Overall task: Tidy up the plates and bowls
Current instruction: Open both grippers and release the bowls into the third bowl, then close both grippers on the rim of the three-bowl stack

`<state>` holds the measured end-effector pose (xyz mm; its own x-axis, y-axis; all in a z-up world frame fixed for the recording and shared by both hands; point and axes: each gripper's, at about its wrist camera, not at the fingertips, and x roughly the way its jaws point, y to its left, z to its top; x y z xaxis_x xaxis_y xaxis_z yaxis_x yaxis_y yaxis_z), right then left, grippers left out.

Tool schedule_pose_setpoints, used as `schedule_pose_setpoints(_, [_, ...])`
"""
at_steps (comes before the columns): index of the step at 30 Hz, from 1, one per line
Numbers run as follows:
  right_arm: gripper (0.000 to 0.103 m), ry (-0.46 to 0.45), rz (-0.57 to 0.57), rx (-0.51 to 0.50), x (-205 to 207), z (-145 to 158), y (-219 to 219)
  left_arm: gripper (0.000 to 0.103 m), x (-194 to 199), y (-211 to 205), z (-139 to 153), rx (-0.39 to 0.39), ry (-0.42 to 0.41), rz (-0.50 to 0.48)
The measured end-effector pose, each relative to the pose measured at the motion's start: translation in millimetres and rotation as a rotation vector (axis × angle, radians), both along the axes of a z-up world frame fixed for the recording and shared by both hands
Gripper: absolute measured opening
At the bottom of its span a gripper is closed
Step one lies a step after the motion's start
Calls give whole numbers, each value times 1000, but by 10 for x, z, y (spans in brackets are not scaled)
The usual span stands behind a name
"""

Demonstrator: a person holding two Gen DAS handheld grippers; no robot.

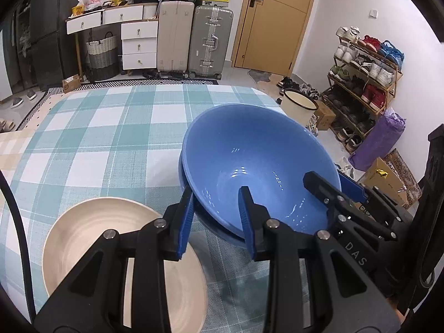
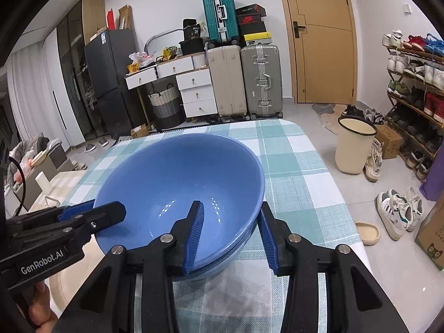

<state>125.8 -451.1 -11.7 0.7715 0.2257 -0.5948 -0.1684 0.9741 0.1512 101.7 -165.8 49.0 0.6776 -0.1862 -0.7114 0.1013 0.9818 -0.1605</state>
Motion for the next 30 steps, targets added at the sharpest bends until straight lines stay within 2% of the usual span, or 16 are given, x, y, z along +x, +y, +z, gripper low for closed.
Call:
schedule_pose_setpoints(9, [45,11,11,5,-26,2,-8,28,45,129,-99,-15,51,17])
schedule_pose_setpoints(12, [48,16,10,-3,-26,-6,3,35,48,182,-127,-32,61,23])
schedule_pose_setpoints(15, [48,20,-3,-8,-28,-12,-11,39,57,212,-114,-31,59,22])
schedule_pose_setpoints(17, [51,23,-9,5,-27,-6,-36,48,63,237,-96,-36,55,28])
schedule_pose_setpoints(18, [53,23,-15,12,-25,1,-53,56,83,259,-94,-44,56,31])
schedule_pose_setpoints(19, [60,22,-19,18,-27,7,-70,64,95,275,-85,-51,58,36])
schedule_pose_setpoints(20, [68,19,-21,25,-33,11,-82,68,106,285,-78,-55,60,40])
schedule_pose_setpoints(22, [74,15,-22,37,-37,13,-101,81,136,299,-72,-57,63,50])
schedule_pose_setpoints(26, [86,37,-34,68,-4,-32,-147,88,250,331,-127,-73,92,59])
schedule_pose_setpoints(28, [86,51,-43,95,25,-70,-193,101,297,346,-163,-88,106,62])
schedule_pose_setpoints(30, [86,61,-47,111,51,-103,-223,102,329,358,-195,-103,108,66])
